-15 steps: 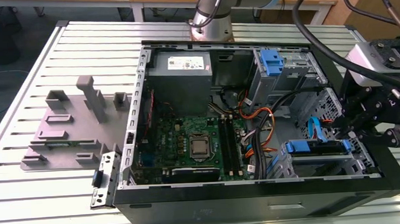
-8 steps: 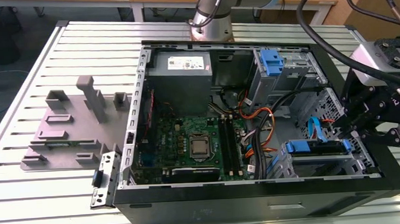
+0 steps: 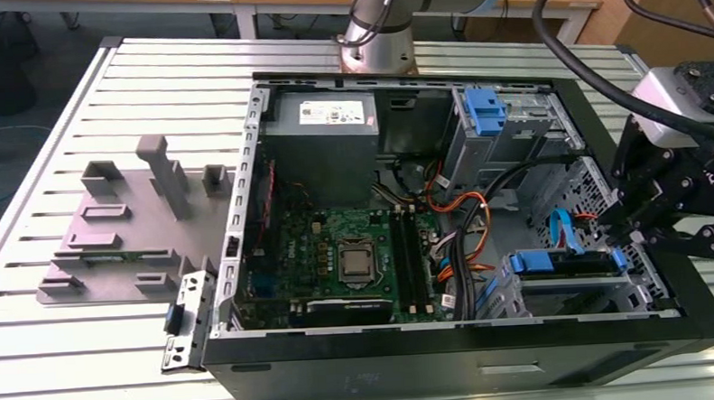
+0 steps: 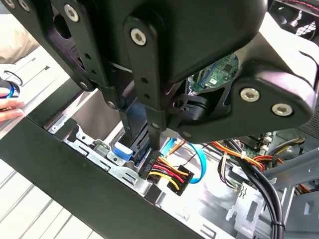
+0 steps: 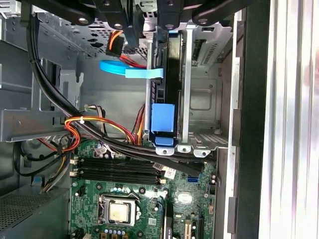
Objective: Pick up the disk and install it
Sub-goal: 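Insert the second disk wire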
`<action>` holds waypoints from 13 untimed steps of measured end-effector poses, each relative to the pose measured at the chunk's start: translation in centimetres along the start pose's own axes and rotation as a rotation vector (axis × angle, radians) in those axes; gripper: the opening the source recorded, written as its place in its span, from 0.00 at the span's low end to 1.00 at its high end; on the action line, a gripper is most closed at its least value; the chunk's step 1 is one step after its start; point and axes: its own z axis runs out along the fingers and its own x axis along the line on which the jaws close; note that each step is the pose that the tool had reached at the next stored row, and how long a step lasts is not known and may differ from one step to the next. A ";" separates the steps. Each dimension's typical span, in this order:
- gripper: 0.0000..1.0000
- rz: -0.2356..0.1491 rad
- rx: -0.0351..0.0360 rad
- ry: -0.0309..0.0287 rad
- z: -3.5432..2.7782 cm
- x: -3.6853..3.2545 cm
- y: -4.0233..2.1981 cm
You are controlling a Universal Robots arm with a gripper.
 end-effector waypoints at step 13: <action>0.29 0.000 -0.0007 0.0000 0.05 -0.45 -0.48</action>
